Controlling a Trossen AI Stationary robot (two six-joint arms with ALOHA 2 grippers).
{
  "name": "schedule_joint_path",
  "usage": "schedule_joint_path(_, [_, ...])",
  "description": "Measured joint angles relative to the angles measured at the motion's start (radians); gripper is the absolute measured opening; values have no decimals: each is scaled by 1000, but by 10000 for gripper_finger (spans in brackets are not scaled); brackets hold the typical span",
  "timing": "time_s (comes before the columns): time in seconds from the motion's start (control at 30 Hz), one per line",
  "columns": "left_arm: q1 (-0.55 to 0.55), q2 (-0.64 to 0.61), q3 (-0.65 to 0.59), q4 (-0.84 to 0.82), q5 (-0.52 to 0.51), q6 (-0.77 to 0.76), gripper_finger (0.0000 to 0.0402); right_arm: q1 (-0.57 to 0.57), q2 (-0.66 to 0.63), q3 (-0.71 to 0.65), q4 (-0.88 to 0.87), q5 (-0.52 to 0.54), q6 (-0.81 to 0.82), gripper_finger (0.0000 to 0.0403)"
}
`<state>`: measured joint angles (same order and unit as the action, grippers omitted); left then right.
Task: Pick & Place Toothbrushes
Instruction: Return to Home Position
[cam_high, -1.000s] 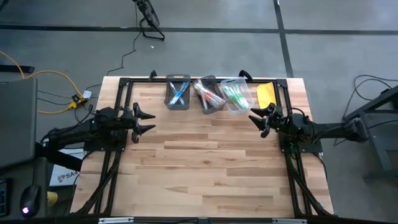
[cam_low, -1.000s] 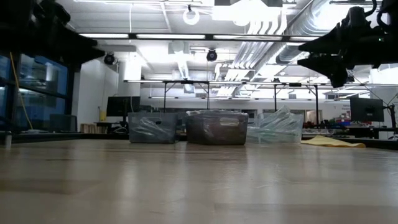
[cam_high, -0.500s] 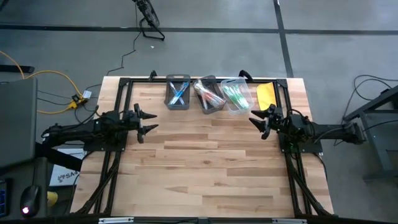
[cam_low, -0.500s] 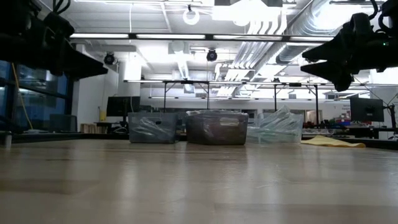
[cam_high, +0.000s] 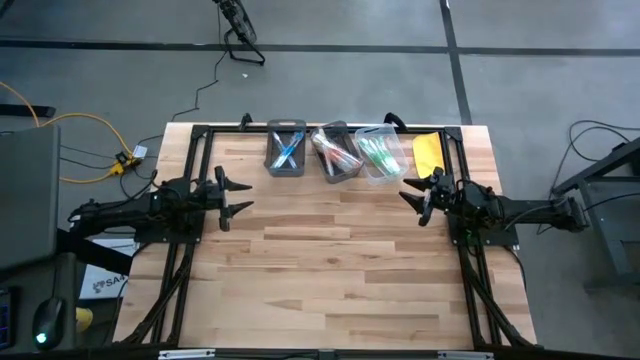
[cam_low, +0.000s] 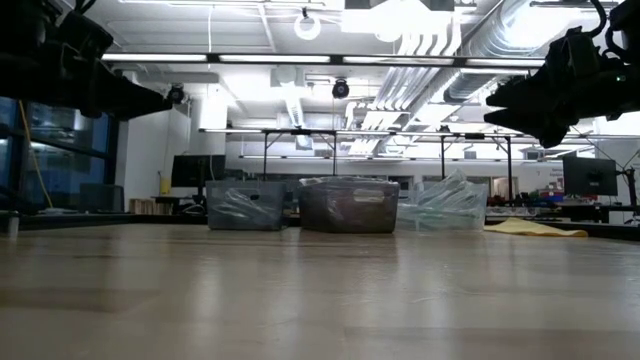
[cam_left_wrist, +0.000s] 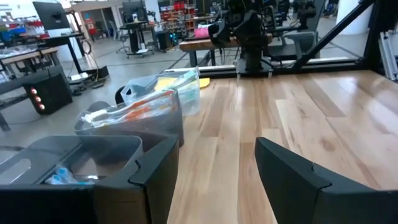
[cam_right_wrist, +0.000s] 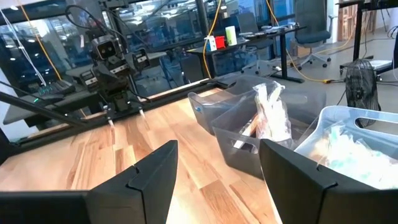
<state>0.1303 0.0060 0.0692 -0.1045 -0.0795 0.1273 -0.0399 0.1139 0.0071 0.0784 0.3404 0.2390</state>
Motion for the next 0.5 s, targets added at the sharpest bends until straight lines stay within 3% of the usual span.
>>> schedule_joint_path(0.5, [0, 36, 0, -2, -2, -19, 206, 0, 0, -1, 0, -3, 0, 219])
